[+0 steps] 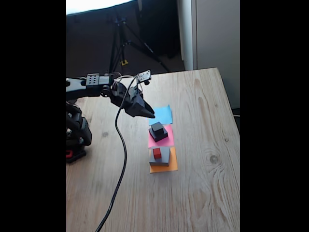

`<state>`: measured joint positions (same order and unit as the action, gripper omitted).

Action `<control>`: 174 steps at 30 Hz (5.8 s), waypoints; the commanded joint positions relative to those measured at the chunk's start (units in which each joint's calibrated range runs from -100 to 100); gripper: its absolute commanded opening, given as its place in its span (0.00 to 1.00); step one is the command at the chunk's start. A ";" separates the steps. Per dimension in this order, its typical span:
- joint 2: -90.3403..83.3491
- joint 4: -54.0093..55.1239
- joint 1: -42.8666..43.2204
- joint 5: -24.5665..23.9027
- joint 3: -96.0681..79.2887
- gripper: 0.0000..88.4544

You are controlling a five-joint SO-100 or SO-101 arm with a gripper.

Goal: Tower of hanoi

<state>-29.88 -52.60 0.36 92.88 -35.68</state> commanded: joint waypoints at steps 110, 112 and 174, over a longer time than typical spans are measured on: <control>29.88 101.45 -27.06 7.12 -41.96 0.29; 30.79 102.74 -27.06 7.12 -41.87 0.29; 33.52 106.95 -23.55 7.12 -42.96 0.04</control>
<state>3.81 53.16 -23.90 99.13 -78.70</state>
